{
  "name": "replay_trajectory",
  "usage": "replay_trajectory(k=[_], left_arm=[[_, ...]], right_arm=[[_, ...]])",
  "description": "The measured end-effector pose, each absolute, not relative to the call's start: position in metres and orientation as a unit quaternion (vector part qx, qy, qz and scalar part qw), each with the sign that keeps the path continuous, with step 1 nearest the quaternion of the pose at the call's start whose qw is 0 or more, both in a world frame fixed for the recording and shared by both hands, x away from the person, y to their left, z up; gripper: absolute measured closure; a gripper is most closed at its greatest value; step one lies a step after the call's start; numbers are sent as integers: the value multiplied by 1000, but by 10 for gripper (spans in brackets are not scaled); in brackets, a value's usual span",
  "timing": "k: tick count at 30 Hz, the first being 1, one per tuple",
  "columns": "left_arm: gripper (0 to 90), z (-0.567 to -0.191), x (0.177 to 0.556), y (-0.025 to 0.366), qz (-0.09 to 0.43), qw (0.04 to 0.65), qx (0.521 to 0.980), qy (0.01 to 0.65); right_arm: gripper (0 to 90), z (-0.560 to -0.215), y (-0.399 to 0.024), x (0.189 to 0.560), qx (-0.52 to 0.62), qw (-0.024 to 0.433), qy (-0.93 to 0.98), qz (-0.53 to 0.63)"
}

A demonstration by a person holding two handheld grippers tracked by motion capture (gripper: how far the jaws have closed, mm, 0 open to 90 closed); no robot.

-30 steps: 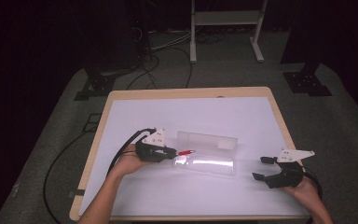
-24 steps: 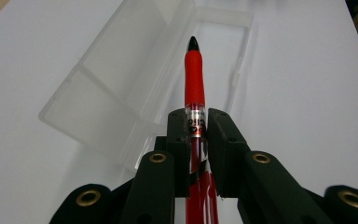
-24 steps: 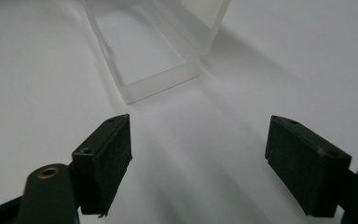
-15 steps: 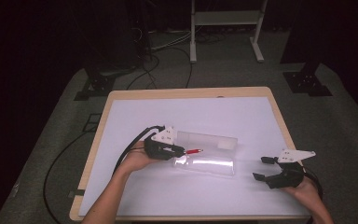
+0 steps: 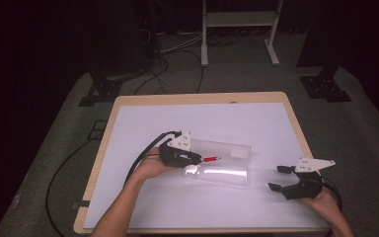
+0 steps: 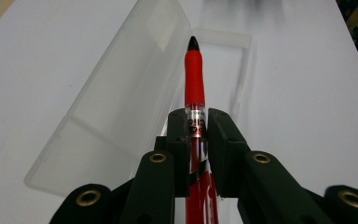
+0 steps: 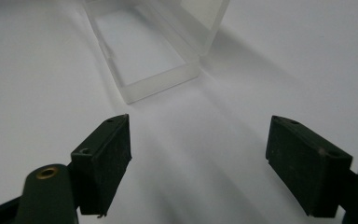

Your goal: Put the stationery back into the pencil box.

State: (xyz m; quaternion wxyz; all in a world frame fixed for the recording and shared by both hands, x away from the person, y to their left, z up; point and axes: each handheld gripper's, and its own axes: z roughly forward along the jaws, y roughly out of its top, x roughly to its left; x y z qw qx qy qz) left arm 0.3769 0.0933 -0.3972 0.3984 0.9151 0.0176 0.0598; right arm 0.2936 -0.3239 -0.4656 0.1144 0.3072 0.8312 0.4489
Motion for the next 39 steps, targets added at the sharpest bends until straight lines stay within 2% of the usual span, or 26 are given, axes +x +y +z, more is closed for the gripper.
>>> replay_trajectory(k=[39], left_arm=[[792, -414, 388, 35, 37, 405, 913, -2]], right_arm=[[215, -465, -326, 292, 304, 112, 831, 453]])
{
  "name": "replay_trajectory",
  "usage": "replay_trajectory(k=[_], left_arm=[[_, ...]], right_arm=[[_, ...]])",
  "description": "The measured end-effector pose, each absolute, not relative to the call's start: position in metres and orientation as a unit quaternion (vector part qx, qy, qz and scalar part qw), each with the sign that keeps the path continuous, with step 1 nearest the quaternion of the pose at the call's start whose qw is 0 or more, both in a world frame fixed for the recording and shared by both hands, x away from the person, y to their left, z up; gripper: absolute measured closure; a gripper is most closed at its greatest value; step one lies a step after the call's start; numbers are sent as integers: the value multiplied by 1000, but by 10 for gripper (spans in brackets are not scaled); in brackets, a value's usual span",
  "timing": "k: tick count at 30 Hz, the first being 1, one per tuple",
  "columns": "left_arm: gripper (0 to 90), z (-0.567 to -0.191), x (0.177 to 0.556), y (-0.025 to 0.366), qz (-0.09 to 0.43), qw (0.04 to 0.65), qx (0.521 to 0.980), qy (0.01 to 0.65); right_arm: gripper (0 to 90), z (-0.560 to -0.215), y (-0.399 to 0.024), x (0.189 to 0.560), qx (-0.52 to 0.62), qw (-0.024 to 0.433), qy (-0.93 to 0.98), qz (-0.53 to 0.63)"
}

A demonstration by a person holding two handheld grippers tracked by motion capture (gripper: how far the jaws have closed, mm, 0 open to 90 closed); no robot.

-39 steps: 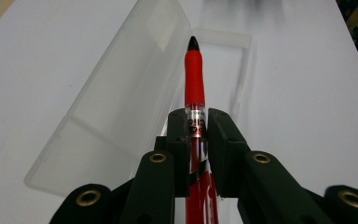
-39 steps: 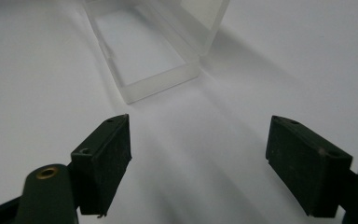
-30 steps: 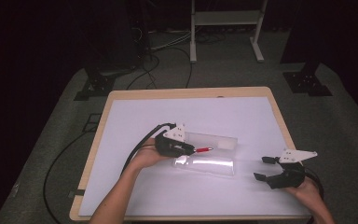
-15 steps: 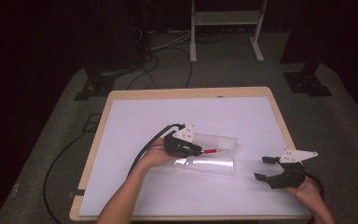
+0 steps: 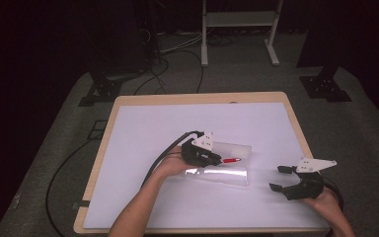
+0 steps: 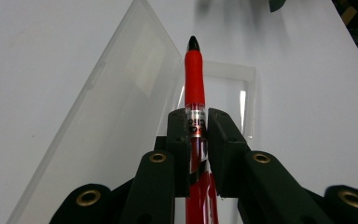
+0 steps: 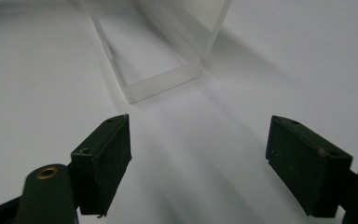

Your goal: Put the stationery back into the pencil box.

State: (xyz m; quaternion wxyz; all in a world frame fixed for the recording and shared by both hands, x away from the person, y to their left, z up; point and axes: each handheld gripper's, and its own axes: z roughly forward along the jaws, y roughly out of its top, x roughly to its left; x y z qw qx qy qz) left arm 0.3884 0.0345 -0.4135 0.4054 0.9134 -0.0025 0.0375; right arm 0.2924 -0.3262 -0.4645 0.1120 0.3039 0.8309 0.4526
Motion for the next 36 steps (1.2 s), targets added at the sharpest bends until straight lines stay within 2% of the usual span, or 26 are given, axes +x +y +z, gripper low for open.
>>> replay_trajectory(k=[36], left_arm=[[792, -444, 391, 10, 12, 358, 934, -10]], right_arm=[[214, -465, -328, 291, 302, 112, 831, 454]])
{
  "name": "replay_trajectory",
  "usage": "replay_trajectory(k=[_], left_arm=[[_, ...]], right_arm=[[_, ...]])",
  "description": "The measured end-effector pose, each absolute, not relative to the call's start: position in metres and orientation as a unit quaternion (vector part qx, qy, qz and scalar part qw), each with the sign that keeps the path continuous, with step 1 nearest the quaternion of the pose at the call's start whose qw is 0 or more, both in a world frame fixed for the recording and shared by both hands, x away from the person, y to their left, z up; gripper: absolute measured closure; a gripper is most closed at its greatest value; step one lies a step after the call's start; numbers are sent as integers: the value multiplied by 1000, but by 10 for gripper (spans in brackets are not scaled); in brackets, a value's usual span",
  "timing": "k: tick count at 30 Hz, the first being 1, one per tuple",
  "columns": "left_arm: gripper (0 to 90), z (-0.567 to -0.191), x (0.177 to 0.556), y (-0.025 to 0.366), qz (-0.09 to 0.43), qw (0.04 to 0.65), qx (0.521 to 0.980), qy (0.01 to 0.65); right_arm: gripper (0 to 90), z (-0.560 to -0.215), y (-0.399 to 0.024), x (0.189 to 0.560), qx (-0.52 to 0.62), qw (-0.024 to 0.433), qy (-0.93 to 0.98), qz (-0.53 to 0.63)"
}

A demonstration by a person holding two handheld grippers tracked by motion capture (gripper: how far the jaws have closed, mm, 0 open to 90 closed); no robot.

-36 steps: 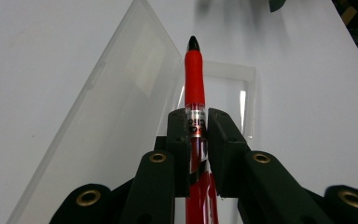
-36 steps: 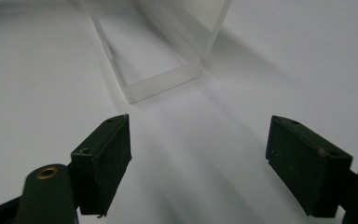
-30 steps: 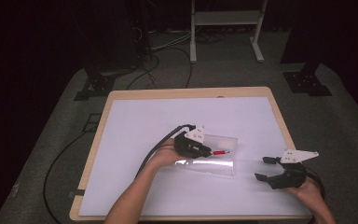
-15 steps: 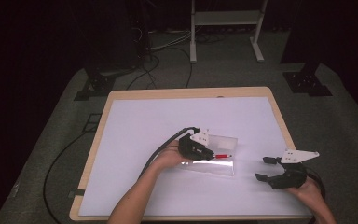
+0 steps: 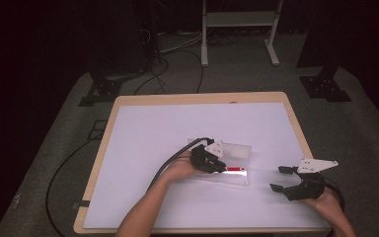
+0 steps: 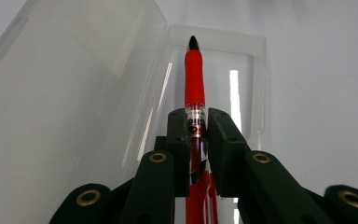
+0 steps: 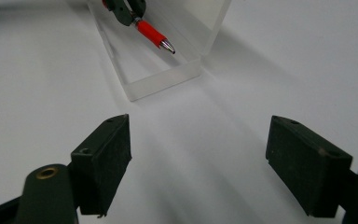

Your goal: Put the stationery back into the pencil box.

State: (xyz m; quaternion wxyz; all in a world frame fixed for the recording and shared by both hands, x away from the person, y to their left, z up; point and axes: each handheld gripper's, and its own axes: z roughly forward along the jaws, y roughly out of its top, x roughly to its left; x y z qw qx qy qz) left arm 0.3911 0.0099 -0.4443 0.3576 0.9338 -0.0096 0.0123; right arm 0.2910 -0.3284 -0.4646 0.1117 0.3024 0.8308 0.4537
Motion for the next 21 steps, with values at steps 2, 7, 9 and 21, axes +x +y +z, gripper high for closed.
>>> replay_trajectory(k=[2, 7, 9, 21], left_arm=[[792, -445, 392, 10, 12, 358, 934, -9], [792, -449, 392, 8, 11, 348, 938, -10], [792, -450, 392, 8, 10, 345, 938, -9], [792, -456, 391, 5, 8, 327, 945, -11]], right_arm=[[215, -465, -328, 291, 301, 113, 832, 453], [215, -464, -328, 291, 301, 113, 832, 453], [215, -464, -328, 291, 302, 112, 832, 452], [215, -464, -328, 291, 300, 113, 833, 451]])
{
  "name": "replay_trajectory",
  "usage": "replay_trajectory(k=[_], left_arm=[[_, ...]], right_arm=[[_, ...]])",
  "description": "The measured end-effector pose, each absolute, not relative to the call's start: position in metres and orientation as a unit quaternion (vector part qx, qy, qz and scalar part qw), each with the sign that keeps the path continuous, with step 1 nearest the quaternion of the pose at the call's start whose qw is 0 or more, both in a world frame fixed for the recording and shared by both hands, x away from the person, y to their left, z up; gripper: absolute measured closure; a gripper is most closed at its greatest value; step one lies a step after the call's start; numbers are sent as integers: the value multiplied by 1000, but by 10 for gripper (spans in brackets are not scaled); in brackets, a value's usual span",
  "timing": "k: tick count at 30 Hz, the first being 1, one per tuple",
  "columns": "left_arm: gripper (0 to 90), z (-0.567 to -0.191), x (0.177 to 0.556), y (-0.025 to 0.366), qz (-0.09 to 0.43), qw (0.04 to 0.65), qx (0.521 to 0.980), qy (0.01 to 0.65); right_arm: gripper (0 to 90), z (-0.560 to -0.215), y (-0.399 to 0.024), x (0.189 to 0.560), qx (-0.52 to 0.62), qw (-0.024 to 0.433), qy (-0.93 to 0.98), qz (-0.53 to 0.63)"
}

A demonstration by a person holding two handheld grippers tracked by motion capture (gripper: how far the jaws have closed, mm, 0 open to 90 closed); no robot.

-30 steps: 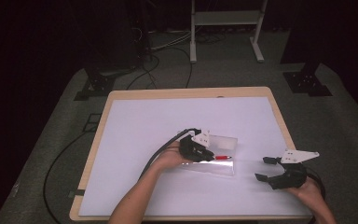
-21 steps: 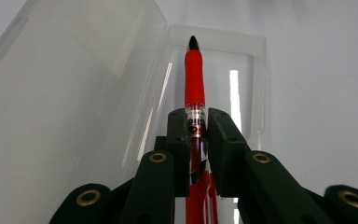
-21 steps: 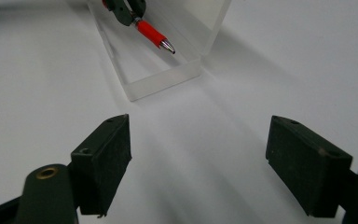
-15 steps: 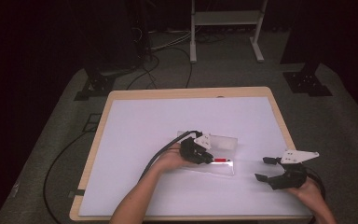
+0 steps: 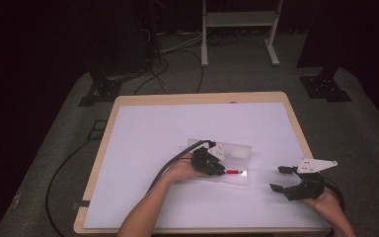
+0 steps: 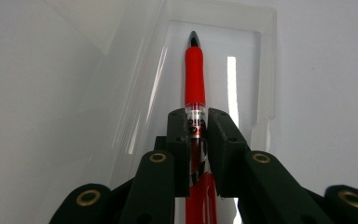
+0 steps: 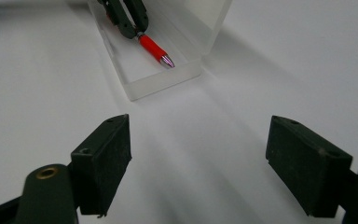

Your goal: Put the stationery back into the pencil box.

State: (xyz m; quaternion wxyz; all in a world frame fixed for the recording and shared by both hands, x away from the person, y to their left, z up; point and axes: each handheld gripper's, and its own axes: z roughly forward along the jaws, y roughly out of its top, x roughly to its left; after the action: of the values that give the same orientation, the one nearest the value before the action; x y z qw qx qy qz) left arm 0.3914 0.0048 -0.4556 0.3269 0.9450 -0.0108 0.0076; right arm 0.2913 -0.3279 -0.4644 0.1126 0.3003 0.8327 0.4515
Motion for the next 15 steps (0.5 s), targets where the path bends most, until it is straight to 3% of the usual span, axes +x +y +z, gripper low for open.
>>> replay_trajectory(k=[15], left_arm=[[747, -453, 392, 7, 3, 337, 941, -4]], right_arm=[[214, -464, -328, 291, 300, 114, 832, 453]])
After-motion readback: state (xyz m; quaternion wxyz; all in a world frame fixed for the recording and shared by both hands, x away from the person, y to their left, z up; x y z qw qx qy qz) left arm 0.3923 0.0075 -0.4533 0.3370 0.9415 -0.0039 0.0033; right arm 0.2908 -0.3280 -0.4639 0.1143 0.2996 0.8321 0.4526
